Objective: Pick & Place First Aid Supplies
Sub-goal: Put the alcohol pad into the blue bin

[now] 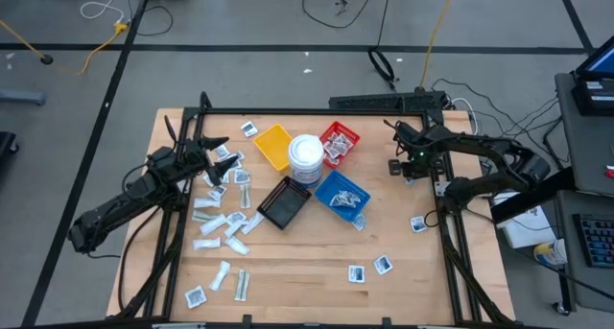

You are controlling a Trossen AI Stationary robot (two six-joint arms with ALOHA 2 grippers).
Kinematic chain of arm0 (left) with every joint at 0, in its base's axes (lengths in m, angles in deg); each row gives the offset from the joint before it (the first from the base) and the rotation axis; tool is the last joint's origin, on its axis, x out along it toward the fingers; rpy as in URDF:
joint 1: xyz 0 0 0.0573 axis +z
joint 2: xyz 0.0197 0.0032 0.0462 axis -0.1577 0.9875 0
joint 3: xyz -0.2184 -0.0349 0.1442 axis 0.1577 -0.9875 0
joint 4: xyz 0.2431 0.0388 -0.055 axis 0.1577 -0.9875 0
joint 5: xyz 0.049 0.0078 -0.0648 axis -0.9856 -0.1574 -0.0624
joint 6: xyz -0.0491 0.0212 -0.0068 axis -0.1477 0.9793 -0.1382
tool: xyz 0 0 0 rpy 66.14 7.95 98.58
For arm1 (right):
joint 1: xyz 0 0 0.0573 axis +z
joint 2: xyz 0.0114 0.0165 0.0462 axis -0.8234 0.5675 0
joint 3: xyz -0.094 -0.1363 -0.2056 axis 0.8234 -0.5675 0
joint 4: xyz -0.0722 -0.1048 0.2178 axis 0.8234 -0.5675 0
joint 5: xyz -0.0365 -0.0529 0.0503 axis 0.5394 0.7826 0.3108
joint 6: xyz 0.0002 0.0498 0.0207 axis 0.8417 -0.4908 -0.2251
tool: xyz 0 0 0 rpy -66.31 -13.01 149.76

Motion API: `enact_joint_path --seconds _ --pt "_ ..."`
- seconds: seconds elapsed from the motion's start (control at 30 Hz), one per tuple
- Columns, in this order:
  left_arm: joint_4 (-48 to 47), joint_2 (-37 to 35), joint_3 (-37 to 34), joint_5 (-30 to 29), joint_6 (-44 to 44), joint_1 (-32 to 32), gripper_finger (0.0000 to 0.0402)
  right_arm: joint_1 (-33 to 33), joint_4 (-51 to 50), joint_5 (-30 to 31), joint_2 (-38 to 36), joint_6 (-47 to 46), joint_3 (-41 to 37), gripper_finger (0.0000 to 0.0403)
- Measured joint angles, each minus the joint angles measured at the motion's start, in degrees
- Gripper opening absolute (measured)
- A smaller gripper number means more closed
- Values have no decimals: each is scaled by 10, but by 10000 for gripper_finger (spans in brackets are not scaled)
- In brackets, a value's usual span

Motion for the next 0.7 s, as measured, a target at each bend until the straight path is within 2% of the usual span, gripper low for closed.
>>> enact_joint_path --seconds 0.07,0.1,0.27,0.47,0.6,0.7 --pt "0 0 0 0 0 0 392 0 1 0 0 7 0 18" --pt "0 0 0 0 0 0 392 0 1 0 -1 11 2 11" --pt "0 0 0 0 0 0 392 0 -41 13 1 29 43 24" --pt "0 0 0 0 0 0 392 1 -113 35 0 67 123 6" --pt "0 0 0 0 0 0 392 1 -154 37 0 80 177 8" --pt "0 0 0 0 0 0 392 1 -204 60 0 79 213 6"
